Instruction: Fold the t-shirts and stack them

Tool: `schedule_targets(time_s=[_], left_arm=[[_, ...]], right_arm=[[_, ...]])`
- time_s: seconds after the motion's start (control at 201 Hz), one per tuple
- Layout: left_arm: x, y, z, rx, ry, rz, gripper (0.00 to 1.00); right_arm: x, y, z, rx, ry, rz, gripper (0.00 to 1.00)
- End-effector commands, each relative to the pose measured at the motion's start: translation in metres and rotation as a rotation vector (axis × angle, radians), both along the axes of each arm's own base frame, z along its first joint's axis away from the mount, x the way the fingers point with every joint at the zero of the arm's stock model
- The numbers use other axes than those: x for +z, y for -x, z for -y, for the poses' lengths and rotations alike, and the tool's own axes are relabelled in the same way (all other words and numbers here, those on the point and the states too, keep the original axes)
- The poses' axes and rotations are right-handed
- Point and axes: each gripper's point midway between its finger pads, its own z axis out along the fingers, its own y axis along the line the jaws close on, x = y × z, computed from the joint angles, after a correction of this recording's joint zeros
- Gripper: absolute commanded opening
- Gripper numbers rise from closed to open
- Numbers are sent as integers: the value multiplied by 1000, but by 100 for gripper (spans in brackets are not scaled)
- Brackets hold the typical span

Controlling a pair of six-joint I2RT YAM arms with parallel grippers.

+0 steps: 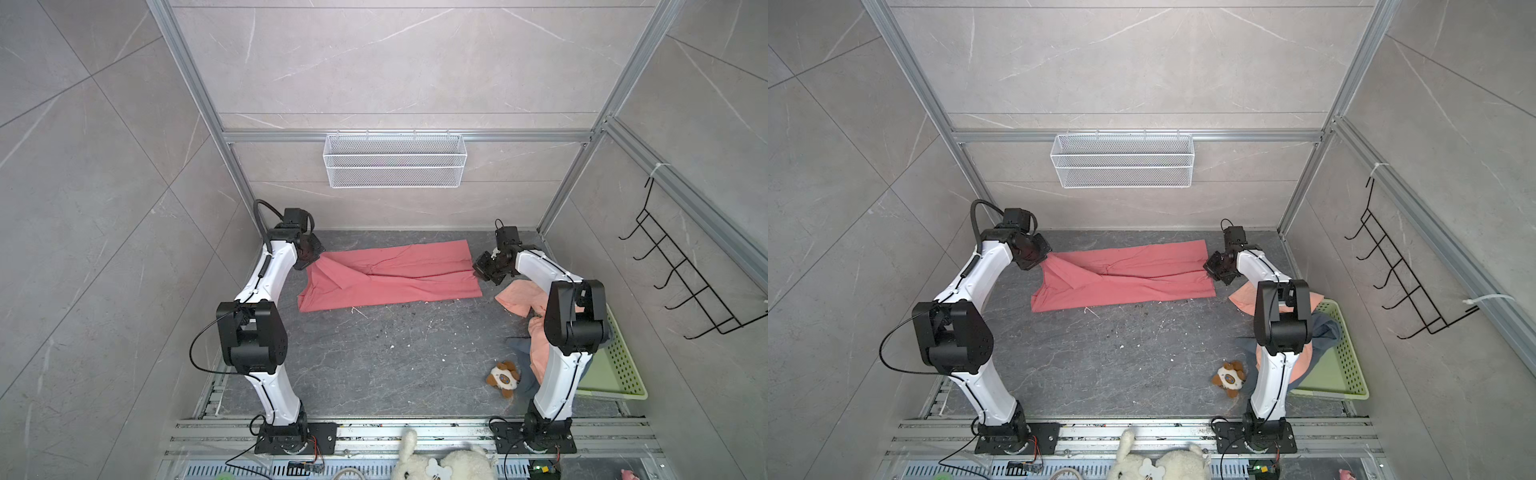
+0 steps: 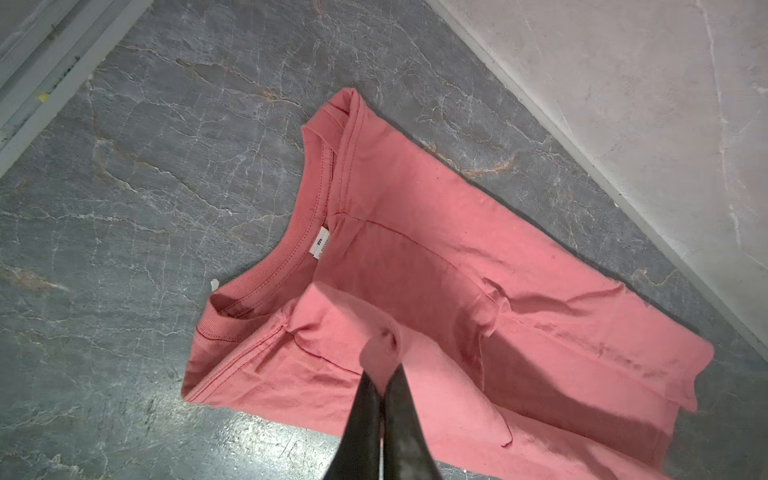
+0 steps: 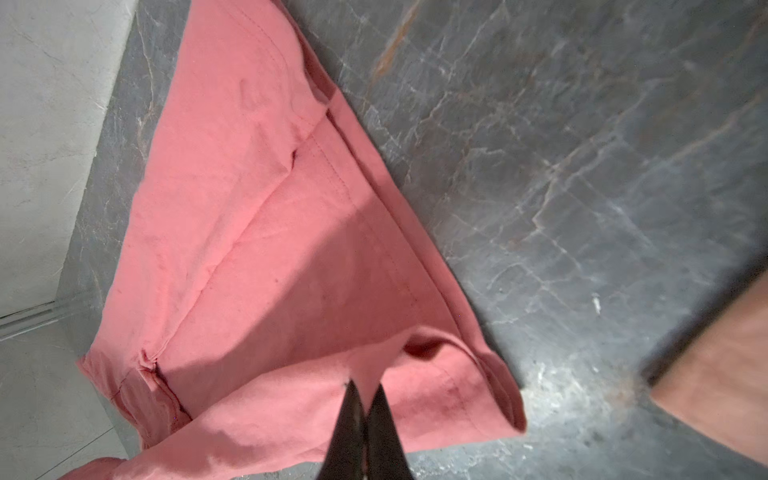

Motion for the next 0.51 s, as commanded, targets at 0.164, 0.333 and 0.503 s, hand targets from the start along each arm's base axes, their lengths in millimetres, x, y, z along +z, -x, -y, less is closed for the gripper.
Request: schedule_targets(time_s=[0.164,0.333,0.503], left_arm=[[12,-34,8,-71,40,67,0],[-11,-49,12,-80,80,33,0],[-31,-66,7,-56,114,13,0]], right_arm=[[-15,-35,-3,0,-45,-27,3],[-28,-54,-3,-26,-90,-27,14],[-19,-87,8,-127,-232,77,25]])
